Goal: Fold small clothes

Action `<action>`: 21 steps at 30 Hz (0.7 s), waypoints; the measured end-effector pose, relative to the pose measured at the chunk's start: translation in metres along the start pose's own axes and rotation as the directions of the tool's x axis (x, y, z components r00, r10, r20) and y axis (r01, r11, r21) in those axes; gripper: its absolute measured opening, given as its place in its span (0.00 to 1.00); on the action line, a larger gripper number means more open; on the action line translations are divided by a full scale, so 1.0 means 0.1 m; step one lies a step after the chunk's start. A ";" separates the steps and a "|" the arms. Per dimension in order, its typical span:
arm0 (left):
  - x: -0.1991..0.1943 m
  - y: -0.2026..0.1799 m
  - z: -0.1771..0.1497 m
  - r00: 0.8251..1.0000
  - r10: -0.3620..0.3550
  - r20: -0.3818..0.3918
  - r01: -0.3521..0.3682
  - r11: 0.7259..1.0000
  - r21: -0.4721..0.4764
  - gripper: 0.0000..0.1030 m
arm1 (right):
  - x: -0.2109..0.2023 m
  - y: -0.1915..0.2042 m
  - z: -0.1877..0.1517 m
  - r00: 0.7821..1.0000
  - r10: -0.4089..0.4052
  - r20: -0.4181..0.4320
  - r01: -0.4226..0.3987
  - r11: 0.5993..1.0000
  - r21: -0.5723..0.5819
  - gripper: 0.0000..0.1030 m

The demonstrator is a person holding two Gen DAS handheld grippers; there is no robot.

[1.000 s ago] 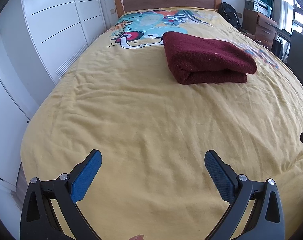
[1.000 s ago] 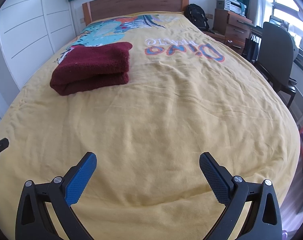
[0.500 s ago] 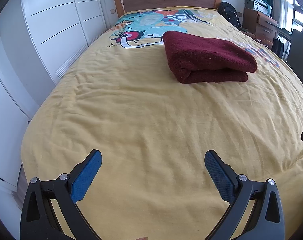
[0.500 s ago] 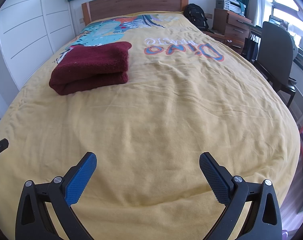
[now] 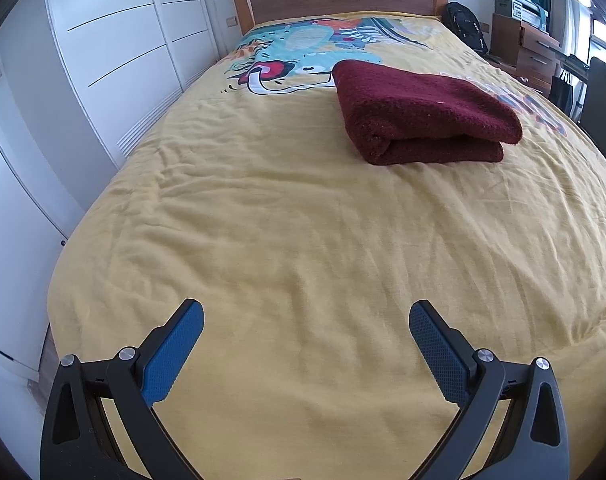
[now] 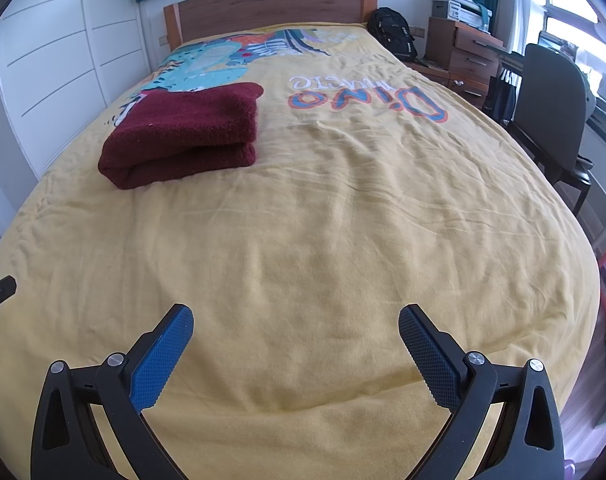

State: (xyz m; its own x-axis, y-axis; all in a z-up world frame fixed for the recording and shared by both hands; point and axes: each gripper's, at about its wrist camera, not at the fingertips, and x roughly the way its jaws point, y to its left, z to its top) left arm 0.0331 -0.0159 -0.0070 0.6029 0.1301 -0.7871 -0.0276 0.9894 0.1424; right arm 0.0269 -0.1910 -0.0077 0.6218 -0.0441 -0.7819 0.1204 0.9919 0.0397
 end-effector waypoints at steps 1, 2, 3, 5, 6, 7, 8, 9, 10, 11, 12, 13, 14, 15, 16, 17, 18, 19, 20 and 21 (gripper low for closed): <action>0.00 0.00 0.00 1.000 0.000 -0.001 0.000 1.000 -0.001 0.99 | 0.00 0.00 0.00 1.000 0.000 0.000 0.000 1.000 0.000 1.00; 0.00 0.00 0.00 1.000 0.001 0.000 -0.001 1.000 -0.001 0.99 | 0.00 0.00 0.00 1.000 0.000 0.000 0.000 1.000 0.000 1.00; 0.00 0.00 0.00 1.000 0.002 0.001 -0.002 1.000 0.000 0.99 | 0.00 0.00 0.00 1.000 0.000 0.000 0.000 1.000 0.000 1.00; 0.00 0.00 0.00 1.000 0.001 0.001 -0.001 1.000 -0.002 0.99 | 0.00 -0.01 0.00 1.000 0.000 0.002 0.000 1.000 0.001 1.00; 0.00 0.00 0.00 1.000 0.001 0.001 -0.001 1.000 -0.002 0.99 | 0.00 -0.01 0.00 1.000 0.000 0.001 0.000 1.000 0.001 1.00; 0.00 0.00 0.00 1.000 0.001 0.001 -0.001 1.000 -0.001 0.99 | 0.01 -0.01 -0.01 1.000 0.000 0.001 0.000 1.000 0.001 1.00; 0.00 0.00 0.00 1.000 0.000 0.001 0.000 1.000 -0.001 0.99 | 0.01 -0.02 -0.02 1.000 -0.001 0.001 0.001 1.000 0.002 1.00; 0.00 0.01 0.00 1.000 -0.002 0.000 0.002 1.000 -0.002 0.99 | 0.00 -0.01 -0.01 1.000 -0.001 0.002 0.001 1.000 0.001 1.00; 0.00 0.01 -0.01 1.000 -0.003 -0.001 0.003 1.000 -0.004 0.99 | 0.01 -0.02 -0.02 1.000 -0.001 0.003 0.001 1.000 0.001 1.00; 0.01 0.01 -0.01 1.000 -0.005 -0.002 0.005 1.000 -0.005 0.99 | 0.00 -0.01 -0.02 1.000 -0.002 0.003 0.002 1.000 0.002 1.00; 0.01 0.01 -0.01 1.000 -0.007 -0.002 0.007 1.000 -0.006 0.99 | 0.00 -0.02 -0.02 1.000 -0.002 0.004 0.002 1.000 0.003 1.00; 0.01 0.01 -0.01 1.000 -0.007 -0.002 0.007 1.000 -0.006 0.99 | 0.01 -0.02 -0.03 1.000 -0.002 0.004 0.002 1.000 0.003 1.00; 0.02 0.02 -0.01 1.000 -0.007 -0.001 0.007 1.000 -0.006 0.99 | 0.00 -0.02 -0.02 1.000 -0.003 0.004 0.003 1.000 0.003 1.00; 0.02 0.02 -0.02 1.000 -0.010 0.000 0.010 1.000 -0.008 0.99 | 0.00 -0.02 -0.02 1.000 -0.003 0.004 0.003 1.000 0.003 1.00; 0.02 0.02 -0.01 1.000 -0.012 0.000 0.012 1.000 -0.008 0.99 | 0.01 -0.03 -0.03 1.000 -0.003 0.005 0.003 1.000 0.003 1.00; 0.02 0.02 -0.02 1.000 -0.014 -0.001 0.014 1.000 -0.010 0.99 | 0.00 -0.02 -0.02 1.000 -0.002 0.004 0.002 1.000 0.003 1.00; 0.02 0.02 -0.02 1.000 -0.016 -0.002 0.016 1.000 -0.011 0.99 | 0.00 -0.02 -0.02 1.000 -0.003 0.004 0.003 1.000 0.002 1.00; 0.02 0.02 -0.02 1.000 -0.017 -0.002 0.017 1.000 -0.011 0.99 | 0.01 -0.03 -0.03 1.000 -0.003 0.004 0.003 1.000 0.003 1.00; 0.02 0.01 -0.02 1.000 -0.017 -0.002 0.017 1.000 -0.012 0.99 | 0.00 -0.02 -0.02 1.000 -0.003 0.004 0.003 1.000 0.002 1.00; 0.02 0.01 -0.02 1.000 -0.017 -0.001 0.017 1.000 -0.013 0.99 | 0.00 -0.03 -0.02 1.000 -0.004 0.004 0.004 1.000 0.003 1.00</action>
State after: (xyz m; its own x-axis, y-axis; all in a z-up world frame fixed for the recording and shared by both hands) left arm 0.0324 -0.0143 -0.0093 0.6025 0.1131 -0.7901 -0.0273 0.9923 0.1212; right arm 0.0250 -0.1939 -0.0094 0.6243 -0.0490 -0.7797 0.1255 0.9914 0.0382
